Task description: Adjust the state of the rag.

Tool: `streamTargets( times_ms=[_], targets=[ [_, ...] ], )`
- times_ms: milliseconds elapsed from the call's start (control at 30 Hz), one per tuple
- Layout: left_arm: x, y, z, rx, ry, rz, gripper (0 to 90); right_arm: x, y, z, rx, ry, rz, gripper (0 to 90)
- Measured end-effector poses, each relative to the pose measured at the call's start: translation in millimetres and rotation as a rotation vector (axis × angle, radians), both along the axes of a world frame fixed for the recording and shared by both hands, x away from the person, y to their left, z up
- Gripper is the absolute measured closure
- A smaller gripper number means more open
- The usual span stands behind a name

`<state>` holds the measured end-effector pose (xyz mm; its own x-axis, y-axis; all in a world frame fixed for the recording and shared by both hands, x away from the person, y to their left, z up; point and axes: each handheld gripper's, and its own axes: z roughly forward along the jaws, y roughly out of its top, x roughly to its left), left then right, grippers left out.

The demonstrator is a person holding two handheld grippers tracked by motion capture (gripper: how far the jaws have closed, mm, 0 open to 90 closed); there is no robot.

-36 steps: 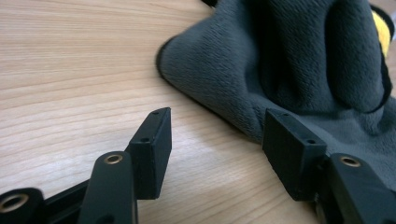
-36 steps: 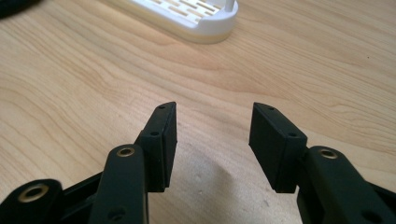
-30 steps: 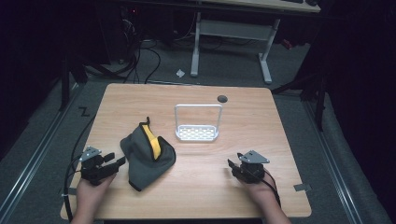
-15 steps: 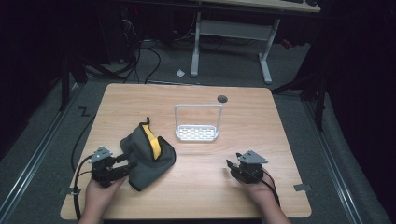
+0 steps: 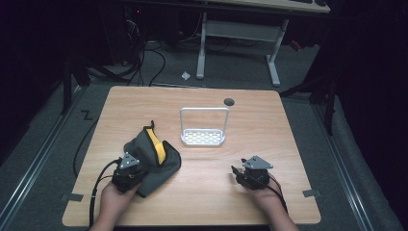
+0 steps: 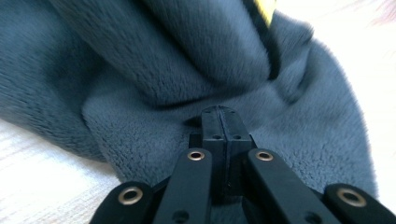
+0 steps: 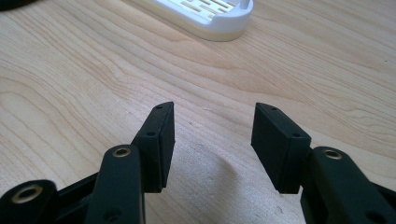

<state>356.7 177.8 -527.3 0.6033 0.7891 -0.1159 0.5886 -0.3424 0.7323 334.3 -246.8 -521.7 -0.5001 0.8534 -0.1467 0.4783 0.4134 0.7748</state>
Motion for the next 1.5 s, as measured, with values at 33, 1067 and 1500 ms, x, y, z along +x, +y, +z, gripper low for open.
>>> streamTargets(
  times_ms=[33, 1067, 1500],
  targets=[
    [0.1, 0.0, -0.2, 0.000, 0.000, -0.002, 89.7, 0.2, 0.0, -0.2, -0.001, 0.001, 0.001, 49.9],
    [-52.3, -108.0, 1.8, -0.064, 0.028, -0.361, 83.2, -4.2, 9.3, 0.1, -0.002, 0.005, 0.035, 50.0],
    [-47.4, -45.1, 27.5, -0.119, -0.060, -0.213, 74.1, -20.8, 33.0, 10.9, 0.045, -0.020, 0.117, 49.8]
  ],
)
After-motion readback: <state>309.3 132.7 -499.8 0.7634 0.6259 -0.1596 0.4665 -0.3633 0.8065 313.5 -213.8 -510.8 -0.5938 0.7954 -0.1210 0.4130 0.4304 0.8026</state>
